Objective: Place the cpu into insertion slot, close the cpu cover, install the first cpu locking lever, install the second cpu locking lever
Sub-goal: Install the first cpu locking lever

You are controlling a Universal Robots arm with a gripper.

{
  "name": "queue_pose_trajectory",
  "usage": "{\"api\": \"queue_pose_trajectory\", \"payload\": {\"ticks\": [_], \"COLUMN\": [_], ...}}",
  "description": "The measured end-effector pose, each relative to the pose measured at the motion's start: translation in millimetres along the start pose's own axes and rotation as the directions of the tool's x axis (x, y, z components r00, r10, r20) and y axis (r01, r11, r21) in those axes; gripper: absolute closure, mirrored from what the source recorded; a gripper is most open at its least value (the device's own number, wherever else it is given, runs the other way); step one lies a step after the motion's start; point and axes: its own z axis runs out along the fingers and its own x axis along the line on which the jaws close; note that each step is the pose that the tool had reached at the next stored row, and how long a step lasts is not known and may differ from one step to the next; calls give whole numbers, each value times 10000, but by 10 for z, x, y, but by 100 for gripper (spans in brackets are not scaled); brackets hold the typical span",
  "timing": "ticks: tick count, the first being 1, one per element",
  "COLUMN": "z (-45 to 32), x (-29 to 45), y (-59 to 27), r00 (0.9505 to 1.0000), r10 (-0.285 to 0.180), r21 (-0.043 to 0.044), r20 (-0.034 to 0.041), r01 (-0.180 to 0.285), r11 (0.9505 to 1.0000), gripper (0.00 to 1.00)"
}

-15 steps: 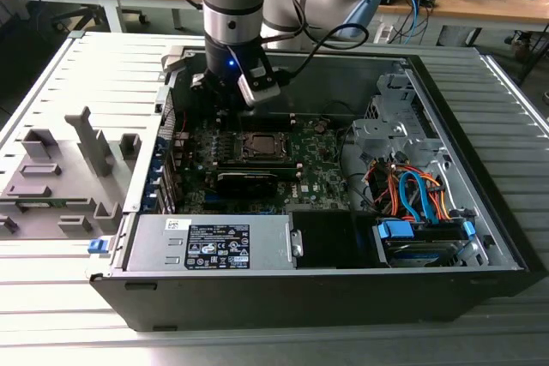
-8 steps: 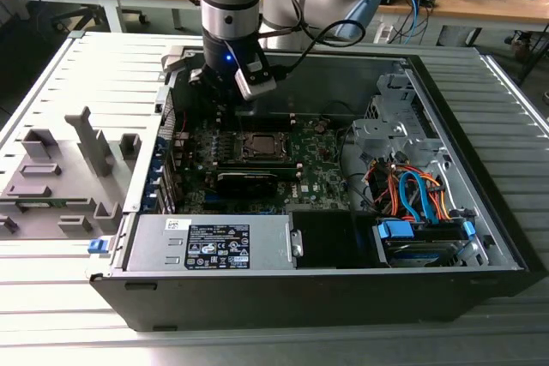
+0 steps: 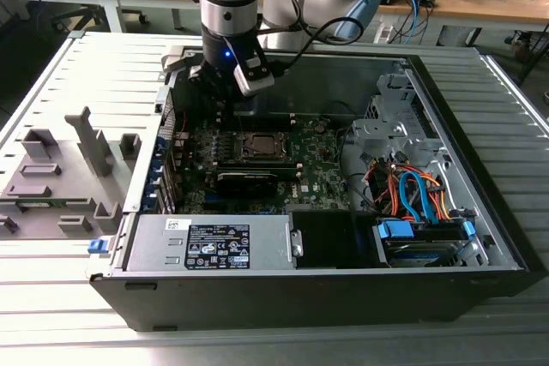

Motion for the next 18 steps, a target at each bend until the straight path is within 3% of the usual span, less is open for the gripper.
{"api": "queue_pose_trajectory", "payload": {"ticks": [18], "z": [-6], "x": [21], "y": [137], "r00": [10000], "r10": [-1], "r21": [-1], "r20": [0], "r01": [1], "r11": [10000], "gripper": [89]}}
